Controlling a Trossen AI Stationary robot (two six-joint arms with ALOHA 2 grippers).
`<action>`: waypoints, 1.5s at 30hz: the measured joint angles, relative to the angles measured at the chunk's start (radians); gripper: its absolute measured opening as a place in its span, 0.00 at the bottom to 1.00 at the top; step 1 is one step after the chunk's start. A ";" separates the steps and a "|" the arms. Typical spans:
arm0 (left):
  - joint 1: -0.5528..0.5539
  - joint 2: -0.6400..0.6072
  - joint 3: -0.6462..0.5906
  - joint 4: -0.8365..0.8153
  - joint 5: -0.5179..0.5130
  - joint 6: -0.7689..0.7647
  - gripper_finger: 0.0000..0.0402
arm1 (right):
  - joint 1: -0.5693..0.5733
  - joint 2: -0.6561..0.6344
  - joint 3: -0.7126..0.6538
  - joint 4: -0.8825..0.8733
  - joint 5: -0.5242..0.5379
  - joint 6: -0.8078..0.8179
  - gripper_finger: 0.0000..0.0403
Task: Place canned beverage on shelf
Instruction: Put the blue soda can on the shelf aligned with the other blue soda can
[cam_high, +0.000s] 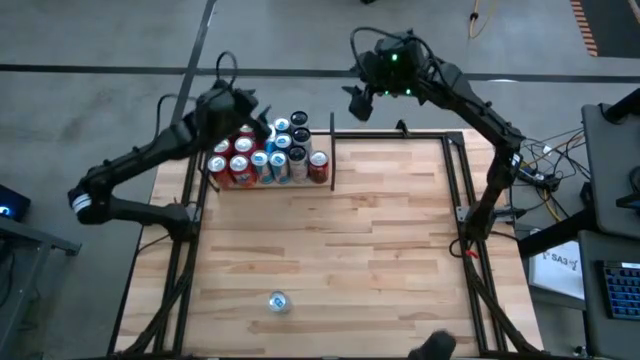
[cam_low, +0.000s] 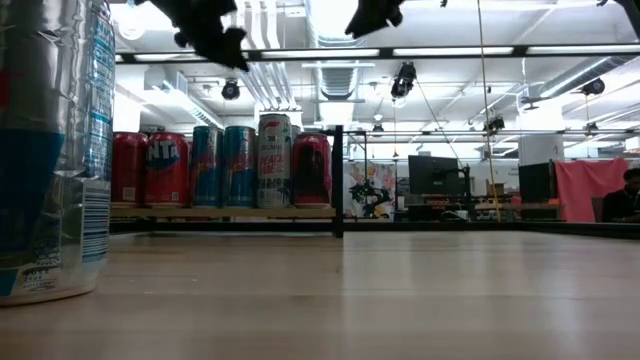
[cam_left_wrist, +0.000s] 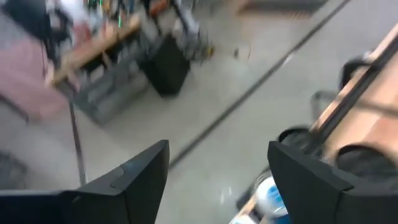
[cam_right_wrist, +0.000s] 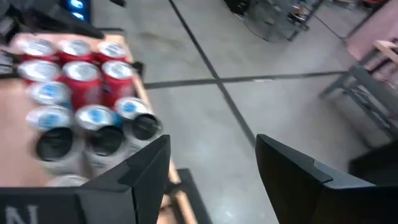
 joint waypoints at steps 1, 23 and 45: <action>0.032 0.024 0.023 -0.036 0.013 -0.014 0.63 | -0.022 0.003 0.000 0.000 -0.001 -0.003 0.54; 0.361 0.484 0.565 -0.600 0.342 -0.458 0.53 | -0.410 0.123 -0.003 0.030 -0.131 0.393 0.53; 0.333 0.820 0.967 -1.041 0.388 -0.675 0.53 | -0.433 0.163 -0.004 -0.002 -0.194 0.381 0.52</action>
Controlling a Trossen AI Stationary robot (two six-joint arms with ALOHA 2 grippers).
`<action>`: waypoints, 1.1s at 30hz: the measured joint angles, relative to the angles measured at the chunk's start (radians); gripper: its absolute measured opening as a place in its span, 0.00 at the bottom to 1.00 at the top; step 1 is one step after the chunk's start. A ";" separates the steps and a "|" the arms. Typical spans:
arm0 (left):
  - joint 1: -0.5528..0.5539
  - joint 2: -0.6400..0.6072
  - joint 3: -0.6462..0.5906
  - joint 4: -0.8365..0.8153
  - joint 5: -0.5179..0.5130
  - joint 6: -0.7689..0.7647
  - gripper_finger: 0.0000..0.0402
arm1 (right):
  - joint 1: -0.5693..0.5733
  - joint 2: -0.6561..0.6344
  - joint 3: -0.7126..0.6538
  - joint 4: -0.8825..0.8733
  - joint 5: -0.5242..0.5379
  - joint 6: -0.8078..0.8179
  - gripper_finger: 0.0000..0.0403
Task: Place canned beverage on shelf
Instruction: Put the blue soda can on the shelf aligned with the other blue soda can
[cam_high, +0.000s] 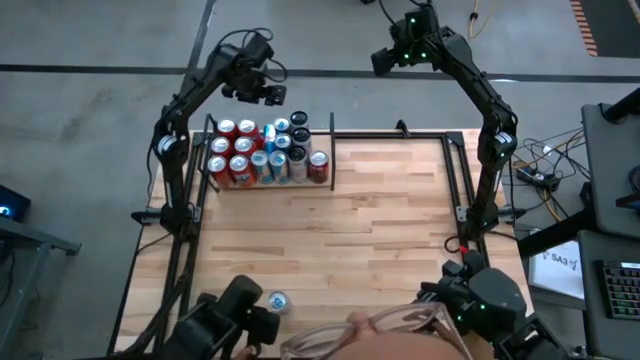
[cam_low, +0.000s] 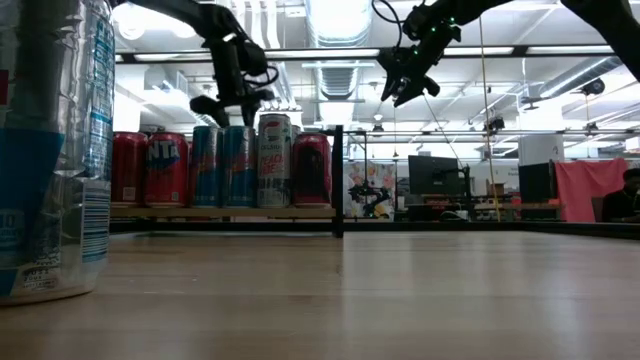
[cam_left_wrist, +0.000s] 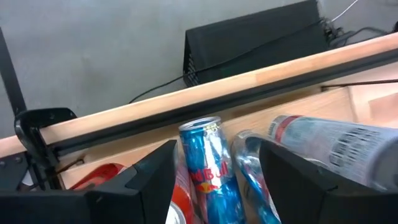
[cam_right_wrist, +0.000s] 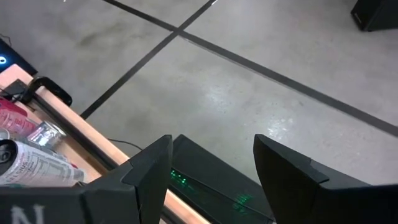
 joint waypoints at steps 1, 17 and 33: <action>0.000 0.007 -0.004 0.000 -0.004 0.000 0.53 | 0.000 0.000 0.000 0.000 0.000 -0.005 0.52; 0.000 0.019 -0.121 0.015 -0.011 0.008 0.53 | 0.000 0.027 -0.004 -0.002 0.003 -0.017 0.52; -0.003 0.019 -0.229 0.108 0.011 -0.010 0.53 | 0.000 0.027 -0.013 0.000 0.003 -0.005 0.53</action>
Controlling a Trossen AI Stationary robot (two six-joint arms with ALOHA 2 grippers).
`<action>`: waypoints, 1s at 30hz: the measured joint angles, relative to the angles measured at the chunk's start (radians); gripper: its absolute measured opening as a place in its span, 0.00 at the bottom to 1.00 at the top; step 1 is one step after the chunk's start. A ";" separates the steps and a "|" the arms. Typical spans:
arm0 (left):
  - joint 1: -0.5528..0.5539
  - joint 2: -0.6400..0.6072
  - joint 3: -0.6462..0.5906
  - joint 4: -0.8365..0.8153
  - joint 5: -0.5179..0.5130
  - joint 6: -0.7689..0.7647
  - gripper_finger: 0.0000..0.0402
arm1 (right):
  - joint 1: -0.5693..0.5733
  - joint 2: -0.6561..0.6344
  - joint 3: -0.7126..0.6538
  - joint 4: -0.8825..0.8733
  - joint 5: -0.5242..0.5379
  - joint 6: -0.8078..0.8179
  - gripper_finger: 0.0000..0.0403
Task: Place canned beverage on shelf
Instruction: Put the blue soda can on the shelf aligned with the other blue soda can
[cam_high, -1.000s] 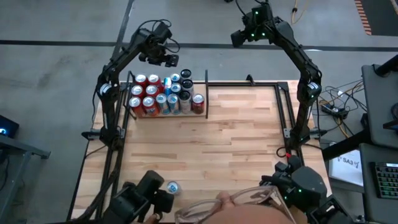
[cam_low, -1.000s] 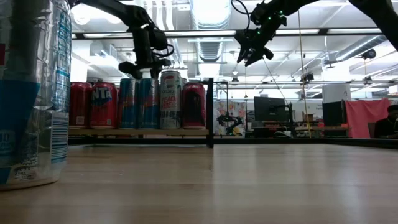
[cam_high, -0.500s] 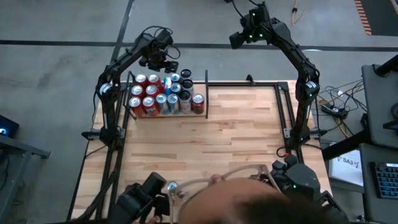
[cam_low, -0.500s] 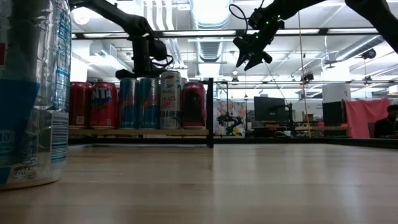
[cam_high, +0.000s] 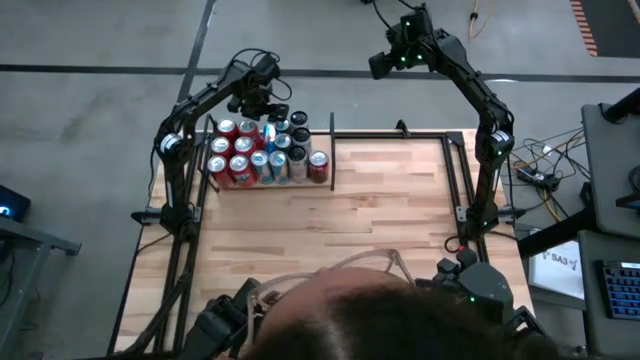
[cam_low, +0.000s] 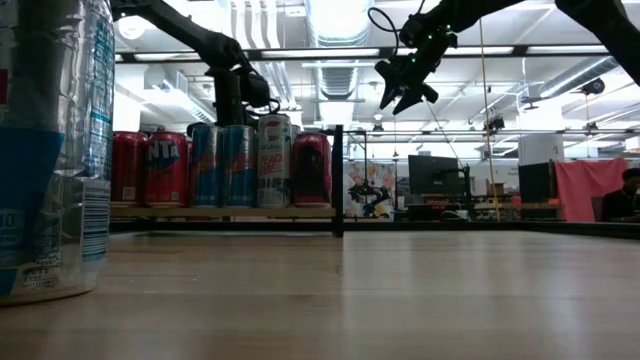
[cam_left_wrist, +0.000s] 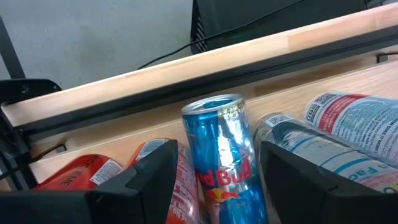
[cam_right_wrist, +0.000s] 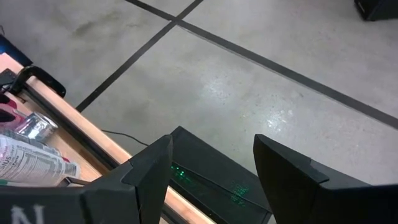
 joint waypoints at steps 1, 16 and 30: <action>0.000 0.000 -0.001 0.000 0.000 -0.004 0.53 | 0.000 0.000 0.000 0.000 0.000 0.000 0.53; 0.000 0.000 -0.002 0.032 -0.003 -0.012 0.53 | 0.000 0.000 0.000 0.005 0.008 -0.002 0.53; 0.014 0.000 0.000 0.014 0.024 -0.032 0.58 | 0.000 0.000 -0.002 0.006 0.008 -0.003 0.53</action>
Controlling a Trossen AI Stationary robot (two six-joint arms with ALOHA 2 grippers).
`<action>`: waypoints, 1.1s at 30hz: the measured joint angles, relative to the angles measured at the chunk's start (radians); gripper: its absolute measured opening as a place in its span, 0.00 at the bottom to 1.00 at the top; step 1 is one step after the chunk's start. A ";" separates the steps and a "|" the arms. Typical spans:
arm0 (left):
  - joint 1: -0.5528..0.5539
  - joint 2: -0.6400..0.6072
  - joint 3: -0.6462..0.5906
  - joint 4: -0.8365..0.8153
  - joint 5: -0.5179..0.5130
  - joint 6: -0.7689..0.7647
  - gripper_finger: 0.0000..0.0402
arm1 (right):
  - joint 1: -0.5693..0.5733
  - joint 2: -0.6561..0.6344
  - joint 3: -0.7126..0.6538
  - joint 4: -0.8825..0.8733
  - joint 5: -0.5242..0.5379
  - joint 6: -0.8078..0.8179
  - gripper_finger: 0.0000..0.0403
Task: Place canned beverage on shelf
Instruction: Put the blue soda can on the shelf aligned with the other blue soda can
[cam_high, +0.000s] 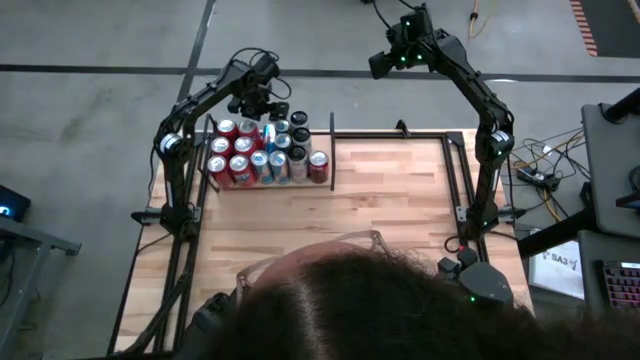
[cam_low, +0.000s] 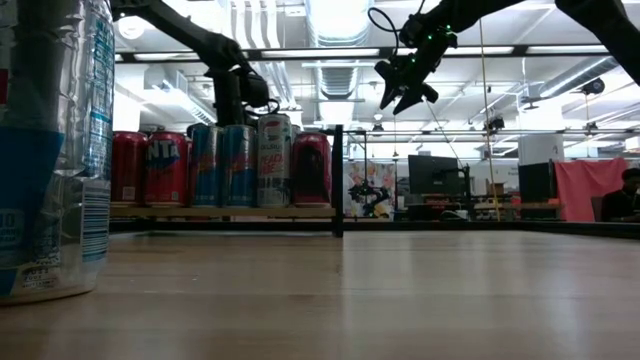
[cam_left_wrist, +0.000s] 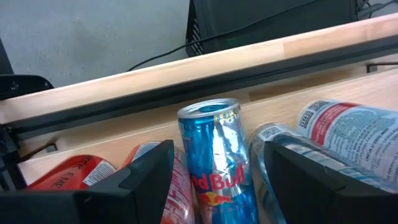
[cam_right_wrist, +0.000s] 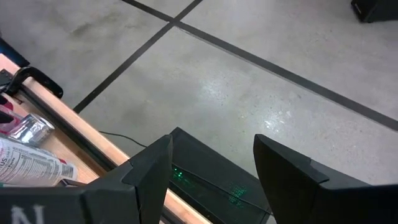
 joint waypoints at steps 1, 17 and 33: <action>0.002 0.000 0.000 0.000 0.000 0.000 0.58 | 0.000 0.000 0.000 0.000 0.000 -0.001 0.53; 0.006 0.039 -0.001 0.000 0.019 0.024 0.58 | 0.000 0.000 0.000 0.000 0.000 0.002 0.53; 0.006 0.039 -0.001 0.013 0.020 0.023 0.58 | 0.000 -0.001 0.000 0.026 0.000 0.003 0.53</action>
